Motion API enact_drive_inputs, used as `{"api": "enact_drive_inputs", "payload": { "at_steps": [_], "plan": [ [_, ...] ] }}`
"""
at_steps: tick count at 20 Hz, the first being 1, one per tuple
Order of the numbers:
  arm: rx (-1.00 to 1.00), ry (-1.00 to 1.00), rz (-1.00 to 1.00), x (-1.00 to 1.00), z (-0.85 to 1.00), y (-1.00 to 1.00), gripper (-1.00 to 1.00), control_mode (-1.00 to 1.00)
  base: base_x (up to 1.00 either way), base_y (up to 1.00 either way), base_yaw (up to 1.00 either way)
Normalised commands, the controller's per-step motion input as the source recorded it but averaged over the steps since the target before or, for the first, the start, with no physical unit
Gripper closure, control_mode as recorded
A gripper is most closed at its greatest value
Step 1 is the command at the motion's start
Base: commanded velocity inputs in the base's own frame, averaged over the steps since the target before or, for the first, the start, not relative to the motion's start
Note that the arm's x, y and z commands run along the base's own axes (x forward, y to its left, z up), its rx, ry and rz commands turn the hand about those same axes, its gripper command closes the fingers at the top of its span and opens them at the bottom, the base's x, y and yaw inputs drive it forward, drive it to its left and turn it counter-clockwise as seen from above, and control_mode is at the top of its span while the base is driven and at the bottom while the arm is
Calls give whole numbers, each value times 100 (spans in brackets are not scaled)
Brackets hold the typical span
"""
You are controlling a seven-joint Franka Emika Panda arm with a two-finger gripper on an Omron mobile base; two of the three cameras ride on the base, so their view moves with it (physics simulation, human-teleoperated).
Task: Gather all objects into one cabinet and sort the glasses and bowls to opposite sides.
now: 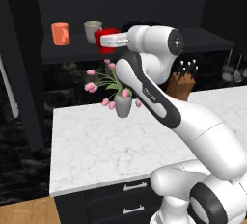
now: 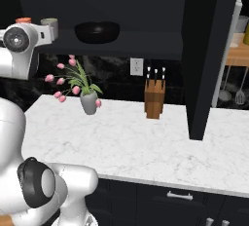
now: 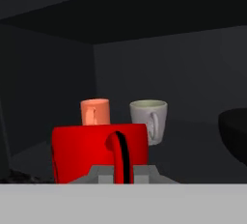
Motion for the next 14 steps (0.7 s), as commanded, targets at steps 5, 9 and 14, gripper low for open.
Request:
{"api": "enact_drive_inputs", "payload": {
  "at_steps": [5, 9, 14],
  "plan": [
    [0, 0, 0, 0, -50, 0, 100, -100, 0, 0, 0],
    [0, 0, 0, 0, -38, 0, 100, -100, 0, 0, 0],
    [0, 0, 0, 0, -5, 0, 100, -100, 0, 0, 0]
  ]
}}
